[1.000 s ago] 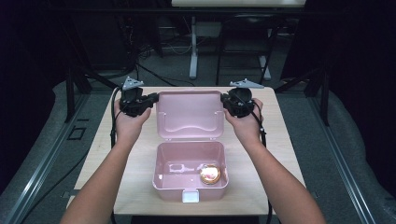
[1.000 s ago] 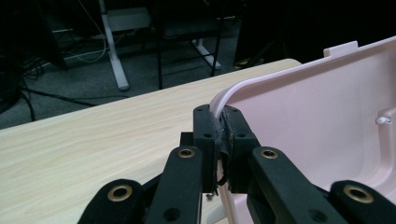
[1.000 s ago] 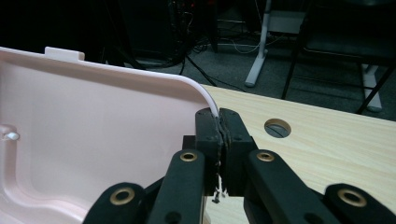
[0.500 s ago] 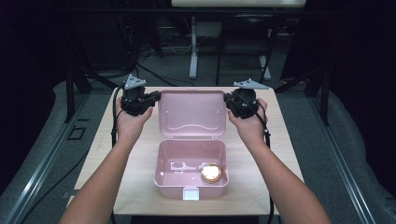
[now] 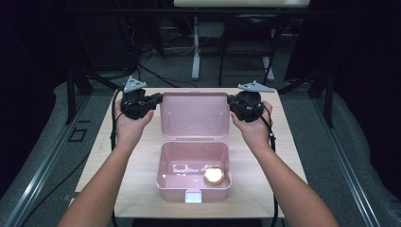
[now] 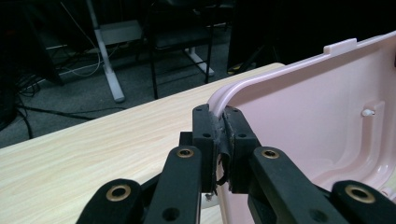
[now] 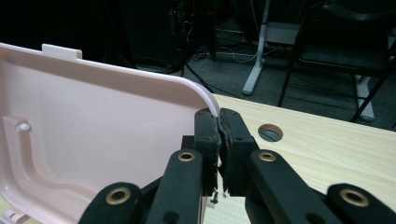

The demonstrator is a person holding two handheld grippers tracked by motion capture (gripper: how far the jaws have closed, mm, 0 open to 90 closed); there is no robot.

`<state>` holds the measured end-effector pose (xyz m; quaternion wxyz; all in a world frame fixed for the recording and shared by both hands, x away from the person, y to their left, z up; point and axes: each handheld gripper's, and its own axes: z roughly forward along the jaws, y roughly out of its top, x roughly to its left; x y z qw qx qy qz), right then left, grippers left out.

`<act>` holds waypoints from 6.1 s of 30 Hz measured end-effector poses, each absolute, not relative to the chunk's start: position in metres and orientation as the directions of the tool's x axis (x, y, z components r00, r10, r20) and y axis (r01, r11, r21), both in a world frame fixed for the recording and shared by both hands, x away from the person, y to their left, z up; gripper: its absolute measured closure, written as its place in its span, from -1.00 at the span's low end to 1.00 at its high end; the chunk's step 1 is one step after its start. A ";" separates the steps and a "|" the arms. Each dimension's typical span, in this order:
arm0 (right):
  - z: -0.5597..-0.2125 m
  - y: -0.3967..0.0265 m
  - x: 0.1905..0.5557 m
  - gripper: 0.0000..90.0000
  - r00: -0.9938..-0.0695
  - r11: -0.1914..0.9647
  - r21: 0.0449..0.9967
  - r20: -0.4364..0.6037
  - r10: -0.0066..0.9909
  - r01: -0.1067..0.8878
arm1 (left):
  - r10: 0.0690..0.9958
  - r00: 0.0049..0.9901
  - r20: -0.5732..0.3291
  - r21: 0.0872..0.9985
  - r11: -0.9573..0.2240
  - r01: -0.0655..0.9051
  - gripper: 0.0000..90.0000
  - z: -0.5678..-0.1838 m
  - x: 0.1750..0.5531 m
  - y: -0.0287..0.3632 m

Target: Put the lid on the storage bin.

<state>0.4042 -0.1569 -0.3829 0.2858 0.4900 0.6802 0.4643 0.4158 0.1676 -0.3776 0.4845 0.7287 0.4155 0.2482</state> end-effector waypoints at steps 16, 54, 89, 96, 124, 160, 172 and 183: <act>-0.378 -0.159 0.395 0.89 -0.371 0.104 0.917 0.051 0.927 0.385 | 0.838 0.543 -0.051 0.921 -0.171 0.350 0.87 -0.376 0.406 0.169; -0.372 -0.159 0.371 0.86 -0.392 0.118 0.928 0.032 0.919 0.354 | 0.810 0.582 -0.067 0.930 -0.160 0.330 0.84 -0.372 0.383 0.176; -0.367 -0.163 0.353 0.80 -0.427 0.140 0.932 0.017 0.904 0.334 | 0.788 0.611 -0.081 0.937 -0.149 0.315 0.82 -0.372 0.370 0.181; -0.367 -0.163 0.349 0.79 -0.431 0.140 0.933 0.017 0.902 0.331 | 0.782 0.618 -0.078 0.936 -0.157 0.316 0.82 -0.371 0.365 0.182; -0.366 -0.165 0.335 0.75 -0.453 0.147 0.935 0.017 0.891 0.324 | 0.769 0.635 -0.074 0.934 -0.169 0.314 0.78 -0.370 0.350 0.184; -0.371 -0.168 0.302 0.68 -0.494 0.162 0.939 0.011 0.869 0.304 | 0.748 0.662 -0.050 0.934 -0.200 0.296 0.74 -0.374 0.319 0.187; -0.374 -0.170 0.291 0.65 -0.513 0.166 0.937 0.016 0.858 0.306 | 0.741 0.670 -0.056 0.933 -0.200 0.299 0.71 -0.377 0.310 0.189; -0.379 -0.173 0.283 0.60 -0.535 0.153 0.933 0.050 0.843 0.327 | 0.727 0.683 -0.070 0.930 -0.200 0.308 0.68 -0.381 0.303 0.193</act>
